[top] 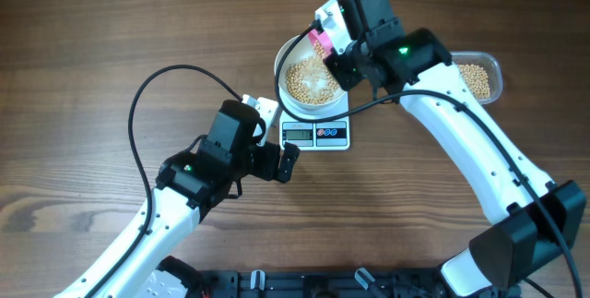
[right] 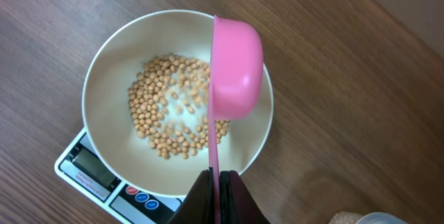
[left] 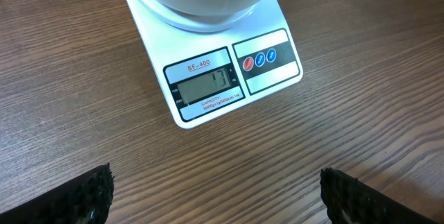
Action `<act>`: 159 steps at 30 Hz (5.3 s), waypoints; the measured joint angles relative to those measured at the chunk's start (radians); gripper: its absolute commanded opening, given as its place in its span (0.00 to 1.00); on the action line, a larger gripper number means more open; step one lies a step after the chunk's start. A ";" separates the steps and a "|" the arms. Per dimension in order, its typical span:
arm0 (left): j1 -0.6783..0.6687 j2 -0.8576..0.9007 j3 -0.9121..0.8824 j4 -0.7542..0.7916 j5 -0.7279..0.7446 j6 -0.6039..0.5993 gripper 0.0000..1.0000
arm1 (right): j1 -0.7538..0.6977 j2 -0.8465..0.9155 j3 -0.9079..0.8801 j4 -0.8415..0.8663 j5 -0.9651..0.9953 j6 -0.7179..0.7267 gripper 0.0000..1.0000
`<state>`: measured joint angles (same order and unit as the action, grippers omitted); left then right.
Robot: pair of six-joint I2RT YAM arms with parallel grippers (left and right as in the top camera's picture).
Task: Scoop item into bowl and weigh 150g on scale
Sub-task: 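Tip the pink scoop to pour soybeans into the bowl, then move the empty scoop back right to the soybean tub, then lower the pink scoop into the tub and drag through soybeans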
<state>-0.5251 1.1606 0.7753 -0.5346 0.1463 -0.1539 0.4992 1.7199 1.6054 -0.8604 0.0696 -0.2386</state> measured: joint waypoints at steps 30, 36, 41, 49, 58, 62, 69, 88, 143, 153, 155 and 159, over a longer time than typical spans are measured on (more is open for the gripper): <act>0.000 0.000 0.000 0.000 0.000 0.000 1.00 | -0.185 -0.132 0.001 -0.068 -0.406 0.089 0.04; 0.000 0.000 0.000 0.000 0.000 0.000 1.00 | -0.453 -0.138 0.002 -0.145 -0.554 0.100 0.04; 0.000 0.000 0.000 0.000 0.000 0.000 1.00 | -0.641 -0.138 0.002 -0.155 -0.508 0.104 0.04; 0.000 0.000 0.000 0.000 0.000 0.000 1.00 | -0.724 -0.138 0.002 -0.175 -0.215 0.095 0.04; 0.000 0.000 0.000 0.000 0.000 0.000 1.00 | -0.723 -0.122 0.002 -0.260 -0.091 0.091 0.05; 0.000 0.000 0.000 0.000 0.000 0.000 1.00 | -0.721 -0.093 0.002 -0.259 -0.082 0.092 0.04; 0.000 0.000 0.000 0.000 0.000 0.000 1.00 | -0.666 -0.025 0.002 -0.269 -0.002 0.095 0.04; 0.000 0.000 0.000 0.000 0.000 0.000 1.00 | -0.605 -0.018 -0.105 -0.205 0.153 0.119 0.04; 0.000 0.000 0.000 0.000 0.000 0.000 1.00 | -0.539 0.094 -0.153 -0.210 0.062 0.130 0.04; 0.000 0.000 0.000 0.000 0.000 0.000 1.00 | -0.557 0.095 -0.153 -0.213 -0.048 0.134 0.04; 0.000 0.000 0.000 0.000 0.000 0.000 1.00 | -0.573 0.095 -0.153 -0.213 -0.082 0.134 0.04; 0.000 0.000 0.000 0.000 0.000 0.000 1.00 | -0.622 0.095 -0.153 -0.212 -0.162 0.134 0.04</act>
<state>-0.5251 1.1606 0.7753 -0.5346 0.1463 -0.1539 -0.1226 1.8145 1.4525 -1.0725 -0.0921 -0.1043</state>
